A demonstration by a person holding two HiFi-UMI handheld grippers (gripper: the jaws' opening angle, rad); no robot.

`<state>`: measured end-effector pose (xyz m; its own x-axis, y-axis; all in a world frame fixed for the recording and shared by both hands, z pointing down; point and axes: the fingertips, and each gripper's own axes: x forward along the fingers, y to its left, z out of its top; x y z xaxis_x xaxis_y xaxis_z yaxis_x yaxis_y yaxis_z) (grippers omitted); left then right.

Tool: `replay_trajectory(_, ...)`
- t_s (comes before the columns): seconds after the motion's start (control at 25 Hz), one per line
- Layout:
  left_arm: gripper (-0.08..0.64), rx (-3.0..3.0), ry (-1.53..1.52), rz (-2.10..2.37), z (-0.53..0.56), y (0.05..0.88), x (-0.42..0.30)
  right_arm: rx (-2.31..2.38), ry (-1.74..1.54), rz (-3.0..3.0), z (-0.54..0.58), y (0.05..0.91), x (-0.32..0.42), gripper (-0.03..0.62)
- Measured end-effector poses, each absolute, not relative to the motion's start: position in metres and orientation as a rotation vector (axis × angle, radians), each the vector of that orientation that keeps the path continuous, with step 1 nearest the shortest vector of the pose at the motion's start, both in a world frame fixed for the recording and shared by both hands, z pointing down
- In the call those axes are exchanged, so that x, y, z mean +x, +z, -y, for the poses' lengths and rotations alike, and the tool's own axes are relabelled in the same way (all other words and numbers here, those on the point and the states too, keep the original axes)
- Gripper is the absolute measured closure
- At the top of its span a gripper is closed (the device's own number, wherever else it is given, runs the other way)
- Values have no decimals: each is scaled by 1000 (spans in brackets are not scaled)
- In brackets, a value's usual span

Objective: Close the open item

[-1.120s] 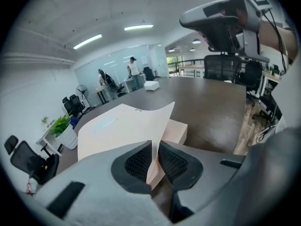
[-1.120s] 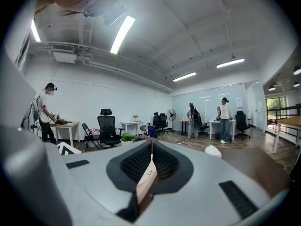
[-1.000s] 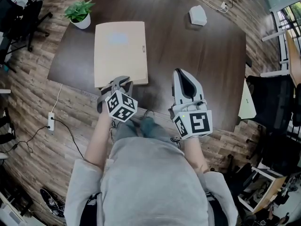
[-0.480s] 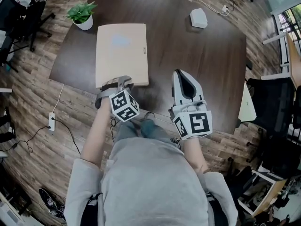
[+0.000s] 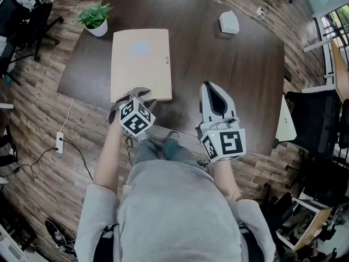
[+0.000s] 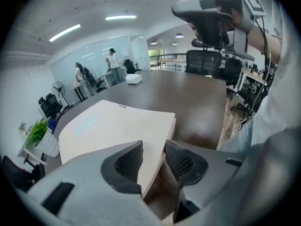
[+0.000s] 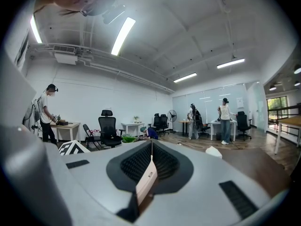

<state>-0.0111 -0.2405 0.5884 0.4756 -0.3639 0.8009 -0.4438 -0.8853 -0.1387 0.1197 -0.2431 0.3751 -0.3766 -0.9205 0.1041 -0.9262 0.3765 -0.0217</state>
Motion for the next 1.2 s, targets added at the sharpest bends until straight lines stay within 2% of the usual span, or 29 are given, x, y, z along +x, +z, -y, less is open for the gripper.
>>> replay_trajectory(0.16,391,2517,1116,739,244,588,-10,1707,105,2540,243,375,120,578)
replay_trajectory(0.24,409,2443,1009,827,252,585,-14,1706,100,2539,243,374,121,578)
replay_trajectory(0.28,442,2415,993,878,256,585,-17,1707,99,2539,243,374,122,578)
replay_trajectory(0.36,525,2388,1036,965,263,586,-21,1710,98,2537,243,374,122,578)
replay_trajectory(0.4,535,2382,1082,992,264,587,-22,1712,99,2537,243,374,122,578)
replay_trajectory(0.64,549,2346,1421,1022,262,593,-18,1713,106,2545,244,373,119,578)
replay_trajectory(0.76,551,2352,1464,1031,264,594,-18,1691,91,2561,245,372,115,578)
replay_trajectory(1.2,551,2332,696,1260,269,537,-40,1668,94,2592,249,369,108,578)
